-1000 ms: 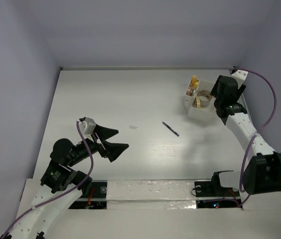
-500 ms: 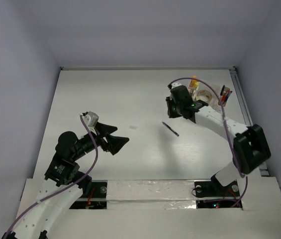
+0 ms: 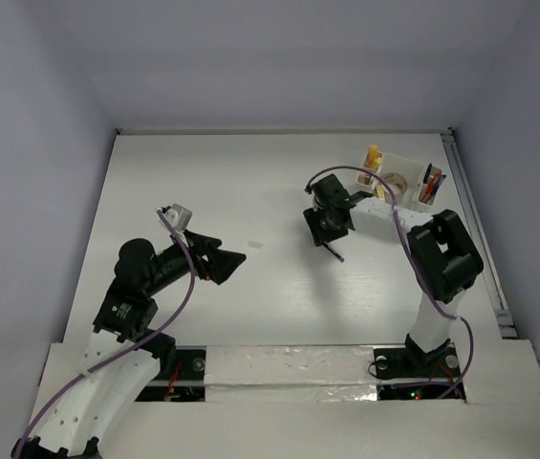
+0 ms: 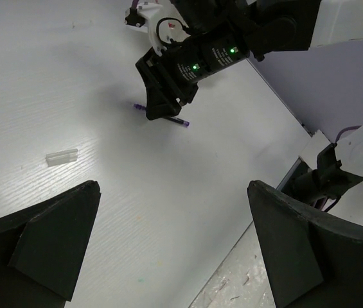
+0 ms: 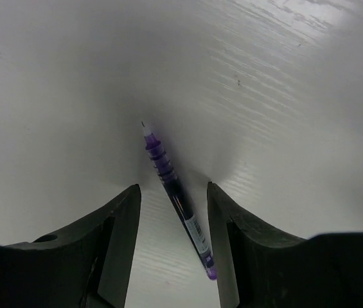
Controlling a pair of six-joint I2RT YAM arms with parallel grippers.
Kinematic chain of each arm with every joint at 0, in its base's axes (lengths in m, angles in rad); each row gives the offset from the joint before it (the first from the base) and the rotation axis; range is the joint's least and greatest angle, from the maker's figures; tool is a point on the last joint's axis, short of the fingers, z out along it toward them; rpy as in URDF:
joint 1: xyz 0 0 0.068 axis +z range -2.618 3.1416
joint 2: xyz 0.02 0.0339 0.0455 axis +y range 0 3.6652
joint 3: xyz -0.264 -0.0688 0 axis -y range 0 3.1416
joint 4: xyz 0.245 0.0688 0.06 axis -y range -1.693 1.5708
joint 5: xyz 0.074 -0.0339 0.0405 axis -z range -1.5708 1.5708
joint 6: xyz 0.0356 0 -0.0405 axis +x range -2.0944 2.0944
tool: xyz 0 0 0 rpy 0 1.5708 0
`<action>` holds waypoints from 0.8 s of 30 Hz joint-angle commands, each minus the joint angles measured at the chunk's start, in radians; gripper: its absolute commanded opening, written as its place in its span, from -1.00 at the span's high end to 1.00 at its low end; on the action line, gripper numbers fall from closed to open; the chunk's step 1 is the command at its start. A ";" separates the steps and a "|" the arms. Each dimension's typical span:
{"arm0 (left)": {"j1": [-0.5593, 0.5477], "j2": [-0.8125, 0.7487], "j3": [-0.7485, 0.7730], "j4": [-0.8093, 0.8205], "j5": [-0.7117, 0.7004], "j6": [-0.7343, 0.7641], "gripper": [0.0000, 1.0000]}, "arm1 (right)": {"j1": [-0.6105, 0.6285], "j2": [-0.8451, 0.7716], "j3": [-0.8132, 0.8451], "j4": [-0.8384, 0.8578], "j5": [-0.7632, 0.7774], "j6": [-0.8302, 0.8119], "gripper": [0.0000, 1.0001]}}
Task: Sort the stationery into containers
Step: Pick up the pen from the center of the board.
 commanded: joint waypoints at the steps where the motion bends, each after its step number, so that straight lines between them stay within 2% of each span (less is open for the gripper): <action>1: 0.019 0.007 0.033 0.050 0.032 0.008 -0.98 | -0.002 0.050 0.052 0.019 -0.030 -0.042 -0.02; 5: 0.028 0.019 0.033 0.052 0.034 0.006 -0.98 | -0.002 0.106 0.077 0.060 -0.005 -0.059 0.07; 8: 0.028 0.024 0.033 0.052 0.032 0.006 -0.98 | -0.002 0.150 0.089 0.052 -0.028 -0.048 0.45; 9: 0.037 0.024 0.031 0.052 0.032 0.006 -0.98 | -0.002 0.153 0.083 0.060 -0.034 -0.042 0.65; 11: 0.037 0.028 0.033 0.050 0.026 0.003 -0.98 | -0.002 0.144 0.074 0.065 -0.039 -0.037 0.82; 12: 0.037 0.028 0.031 0.050 0.023 0.003 -0.98 | -0.002 0.141 0.069 0.063 -0.038 -0.034 1.00; 18: 0.046 0.051 0.030 0.054 0.032 0.000 -0.98 | -0.002 0.003 0.060 0.086 -0.018 0.001 1.00; 20: 0.046 0.065 0.030 0.052 0.037 0.000 -0.98 | -0.002 -0.067 0.048 0.150 -0.092 0.033 1.00; 23: 0.068 0.076 0.030 0.052 0.038 0.002 -0.98 | 0.047 -0.192 -0.001 0.323 -0.243 0.128 1.00; 24: 0.078 0.077 0.030 0.053 0.043 0.002 -0.98 | 0.063 -0.224 -0.020 0.449 -0.295 0.162 1.00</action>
